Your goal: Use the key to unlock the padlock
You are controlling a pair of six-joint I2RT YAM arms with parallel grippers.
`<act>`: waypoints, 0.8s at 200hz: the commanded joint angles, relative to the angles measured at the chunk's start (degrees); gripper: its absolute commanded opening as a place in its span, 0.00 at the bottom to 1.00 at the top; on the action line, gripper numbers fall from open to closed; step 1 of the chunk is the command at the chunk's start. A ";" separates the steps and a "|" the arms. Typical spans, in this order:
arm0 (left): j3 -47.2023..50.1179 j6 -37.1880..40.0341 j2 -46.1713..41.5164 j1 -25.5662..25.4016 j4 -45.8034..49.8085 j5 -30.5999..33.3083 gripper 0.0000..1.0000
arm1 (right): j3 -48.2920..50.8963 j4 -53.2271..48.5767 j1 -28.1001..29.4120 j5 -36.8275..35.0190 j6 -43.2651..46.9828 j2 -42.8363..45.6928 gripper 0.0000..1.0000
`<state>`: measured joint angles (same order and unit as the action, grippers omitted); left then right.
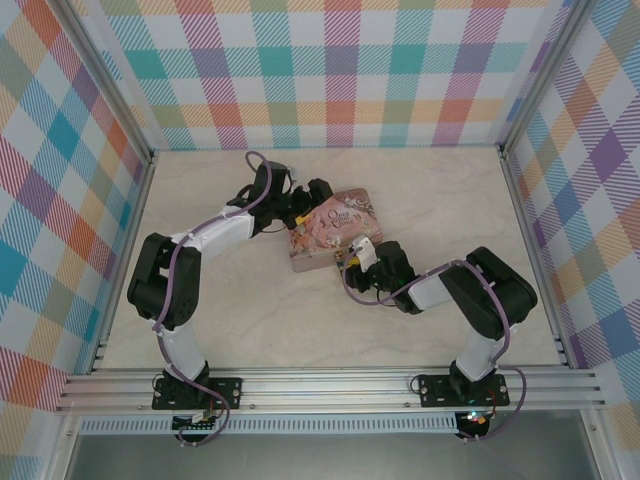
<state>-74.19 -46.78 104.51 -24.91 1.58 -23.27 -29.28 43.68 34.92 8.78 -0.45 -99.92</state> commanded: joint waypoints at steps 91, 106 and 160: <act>0.99 -0.84 -0.12 0.30 1.68 2.73 1.00 | -0.96 -2.95 3.05 -11.91 4.83 1.54 0.07; 2.87 -1.66 -0.61 0.21 0.74 2.78 1.00 | -1.47 -4.73 4.31 -17.14 5.62 1.67 0.07; 10.34 -4.41 -3.41 -1.08 -2.38 4.36 1.00 | -3.02 -9.24 8.23 -34.35 7.77 1.34 0.06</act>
<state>-68.31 -48.99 102.02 -25.04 -3.62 -20.67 -30.59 39.70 41.74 -14.15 5.63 -98.52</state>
